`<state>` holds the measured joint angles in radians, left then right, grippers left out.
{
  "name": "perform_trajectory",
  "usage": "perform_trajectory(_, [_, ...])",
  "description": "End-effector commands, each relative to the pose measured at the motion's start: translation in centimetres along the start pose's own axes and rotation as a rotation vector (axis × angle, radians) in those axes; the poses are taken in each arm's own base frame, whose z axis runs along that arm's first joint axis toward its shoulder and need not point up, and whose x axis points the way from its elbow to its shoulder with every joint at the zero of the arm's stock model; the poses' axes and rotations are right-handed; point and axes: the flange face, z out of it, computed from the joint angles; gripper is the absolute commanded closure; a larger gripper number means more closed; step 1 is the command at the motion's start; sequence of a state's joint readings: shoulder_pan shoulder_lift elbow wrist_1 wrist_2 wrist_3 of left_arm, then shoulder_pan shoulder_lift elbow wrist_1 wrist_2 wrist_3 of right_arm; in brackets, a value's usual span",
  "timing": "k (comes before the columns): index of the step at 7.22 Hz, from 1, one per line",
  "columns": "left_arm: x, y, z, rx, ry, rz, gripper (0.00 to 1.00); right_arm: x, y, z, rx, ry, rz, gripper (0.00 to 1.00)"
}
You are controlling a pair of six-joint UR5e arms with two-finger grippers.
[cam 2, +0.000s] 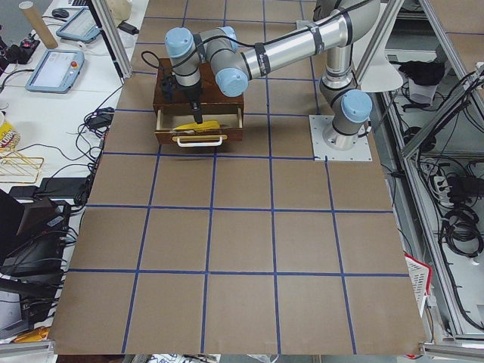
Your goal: Open drawer and put corn inside
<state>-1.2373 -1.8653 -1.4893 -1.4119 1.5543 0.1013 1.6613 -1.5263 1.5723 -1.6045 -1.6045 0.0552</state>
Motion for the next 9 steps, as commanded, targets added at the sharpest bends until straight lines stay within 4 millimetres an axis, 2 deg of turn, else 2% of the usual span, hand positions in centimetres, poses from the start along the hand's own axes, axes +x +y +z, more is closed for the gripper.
perform_trajectory(1, [0.2,0.6,-2.3,0.037,-0.005,0.003,0.0,0.0,0.0,0.0,0.0,0.0,0.0,0.0])
perform_trajectory(3, [1.2,1.9,-6.2,0.055,-0.006,0.015,0.0,0.0,0.0,0.0,0.0,0.0,0.0,0.0])
perform_trajectory(4, [1.7,3.1,-9.1,0.053,-0.006,0.018,0.0,0.0,0.0,0.0,0.0,0.0,0.0,0.0])
perform_trajectory(5, [3.7,4.7,-12.2,0.06,-0.008,0.049,0.0,0.0,0.0,0.0,0.0,0.0,0.0,0.0])
perform_trajectory(6, [6.1,5.8,-13.9,0.08,-0.008,0.034,0.0,0.0,0.0,0.0,0.0,0.0,0.0,0.0])
perform_trajectory(7, [9.9,7.6,-14.8,0.098,-0.003,0.056,0.0,0.0,0.0,0.0,0.0,0.0,0.0,0.0])
perform_trajectory(9, [18.0,11.7,-14.0,0.086,-0.017,0.207,0.0,0.0,0.0,0.0,0.0,0.0,0.0,0.0])
